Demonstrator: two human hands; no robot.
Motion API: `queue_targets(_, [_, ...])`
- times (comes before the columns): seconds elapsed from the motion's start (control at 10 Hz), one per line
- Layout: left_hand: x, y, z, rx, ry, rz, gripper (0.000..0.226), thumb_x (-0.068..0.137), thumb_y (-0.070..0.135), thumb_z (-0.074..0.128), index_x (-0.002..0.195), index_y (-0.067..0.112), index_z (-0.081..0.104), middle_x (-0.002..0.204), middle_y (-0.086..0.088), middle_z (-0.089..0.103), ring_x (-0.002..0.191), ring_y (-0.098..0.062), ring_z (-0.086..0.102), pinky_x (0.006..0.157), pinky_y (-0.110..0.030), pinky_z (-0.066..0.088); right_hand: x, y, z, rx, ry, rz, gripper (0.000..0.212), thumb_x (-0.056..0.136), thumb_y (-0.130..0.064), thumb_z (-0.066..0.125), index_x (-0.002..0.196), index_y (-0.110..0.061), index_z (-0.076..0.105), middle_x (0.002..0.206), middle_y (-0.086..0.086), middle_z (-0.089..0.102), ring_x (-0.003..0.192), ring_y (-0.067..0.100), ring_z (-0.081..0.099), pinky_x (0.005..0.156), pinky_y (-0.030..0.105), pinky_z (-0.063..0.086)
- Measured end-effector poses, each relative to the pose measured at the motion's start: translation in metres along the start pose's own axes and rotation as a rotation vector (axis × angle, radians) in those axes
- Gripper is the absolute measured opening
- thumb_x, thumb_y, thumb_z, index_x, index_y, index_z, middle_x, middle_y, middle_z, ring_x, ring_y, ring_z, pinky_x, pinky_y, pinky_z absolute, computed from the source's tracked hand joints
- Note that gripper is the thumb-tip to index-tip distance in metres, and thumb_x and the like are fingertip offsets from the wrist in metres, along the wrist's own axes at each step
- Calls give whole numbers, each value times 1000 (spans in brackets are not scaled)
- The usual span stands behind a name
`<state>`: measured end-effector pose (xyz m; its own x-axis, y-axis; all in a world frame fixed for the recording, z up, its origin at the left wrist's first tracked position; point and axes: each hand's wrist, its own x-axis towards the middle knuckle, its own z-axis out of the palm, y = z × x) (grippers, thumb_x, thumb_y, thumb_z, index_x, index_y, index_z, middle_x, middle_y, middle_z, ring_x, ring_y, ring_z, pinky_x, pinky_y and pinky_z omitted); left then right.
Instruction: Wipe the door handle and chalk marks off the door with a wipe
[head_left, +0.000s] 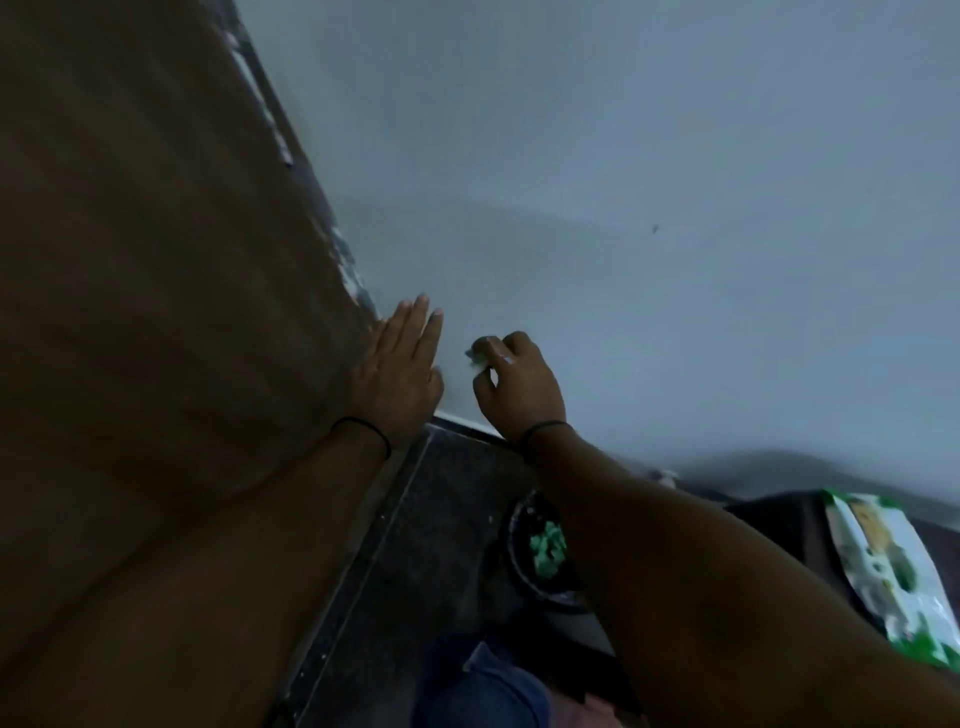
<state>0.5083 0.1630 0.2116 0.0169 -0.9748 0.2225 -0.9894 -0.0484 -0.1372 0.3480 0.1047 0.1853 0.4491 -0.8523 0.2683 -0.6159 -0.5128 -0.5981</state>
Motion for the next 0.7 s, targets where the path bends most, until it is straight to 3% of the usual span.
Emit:
queue_targets(0.1, [1,40,62,-99,-110,75,69,89,26,55,151,9,28,159,-14,22,146,-30,22,118,-44,21,-35,59,21,-20,-74,130,27,85,-26,60,112,-22,60,101,6,53,94,26,56,74,34,52])
queue_targets(0.2, [-13,75,124,-173,-231,155,69,92,31,49,153,12,23,161,-10,16,149,-27,15,120,-41,15,-71,108,50,-78,-124,231,19,91,-32,55,100,-16,62,93,10,53,87,34,55,70,38,49])
queue_targets(0.5, [-66,136,276,-261,-495,244,73,92,37,41,155,16,11,163,-5,1,150,-21,1,121,-35,-4,-141,207,137,-257,-416,398,22,87,-24,56,105,-17,66,104,11,59,97,35,57,76,38,50])
queue_targets(0.6, [-78,140,307,-277,-463,256,73,85,36,54,150,12,31,159,-10,21,147,-26,21,121,-41,14,-153,231,159,-245,-473,398,30,85,-27,60,113,-22,68,119,5,64,104,31,61,83,34,50])
queue_targets(0.7, [-85,136,318,-296,-416,223,75,74,35,67,141,7,47,151,-14,39,139,-30,38,113,-46,33,-161,240,167,-237,-460,426,26,86,-27,61,110,-21,69,117,3,65,104,28,61,80,33,48])
